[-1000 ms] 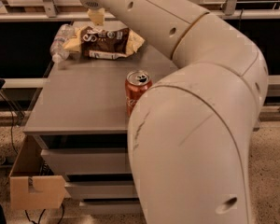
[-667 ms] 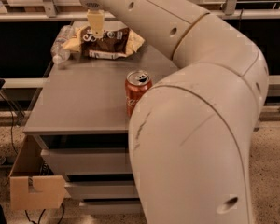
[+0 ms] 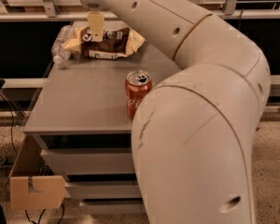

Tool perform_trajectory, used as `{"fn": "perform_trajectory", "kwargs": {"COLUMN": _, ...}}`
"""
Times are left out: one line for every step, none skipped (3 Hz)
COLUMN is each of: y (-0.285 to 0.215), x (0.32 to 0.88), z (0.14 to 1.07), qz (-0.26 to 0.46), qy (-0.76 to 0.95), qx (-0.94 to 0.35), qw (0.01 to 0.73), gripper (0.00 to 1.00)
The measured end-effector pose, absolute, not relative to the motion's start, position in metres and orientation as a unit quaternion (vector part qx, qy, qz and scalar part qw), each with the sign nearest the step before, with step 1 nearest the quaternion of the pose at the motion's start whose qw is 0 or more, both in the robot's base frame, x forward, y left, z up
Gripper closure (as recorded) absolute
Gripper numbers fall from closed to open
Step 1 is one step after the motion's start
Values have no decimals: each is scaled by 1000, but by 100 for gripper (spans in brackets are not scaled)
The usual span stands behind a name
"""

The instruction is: Move brown chip bag near water bottle

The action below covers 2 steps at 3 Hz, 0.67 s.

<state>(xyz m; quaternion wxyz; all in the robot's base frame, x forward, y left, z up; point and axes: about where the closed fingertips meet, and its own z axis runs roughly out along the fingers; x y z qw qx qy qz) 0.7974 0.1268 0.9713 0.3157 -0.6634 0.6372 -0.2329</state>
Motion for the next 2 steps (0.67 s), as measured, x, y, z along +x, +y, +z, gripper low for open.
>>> {"fn": "perform_trajectory", "kwargs": {"y": 132, "x": 797, "z": 971, "qz": -206, "qy": 631, "qx": -672, "qw": 329, "gripper": 0}}
{"fn": "perform_trajectory", "kwargs": {"y": 133, "x": 797, "z": 971, "qz": -201, "qy": 630, "qx": -673, "qw": 330, "gripper": 0}}
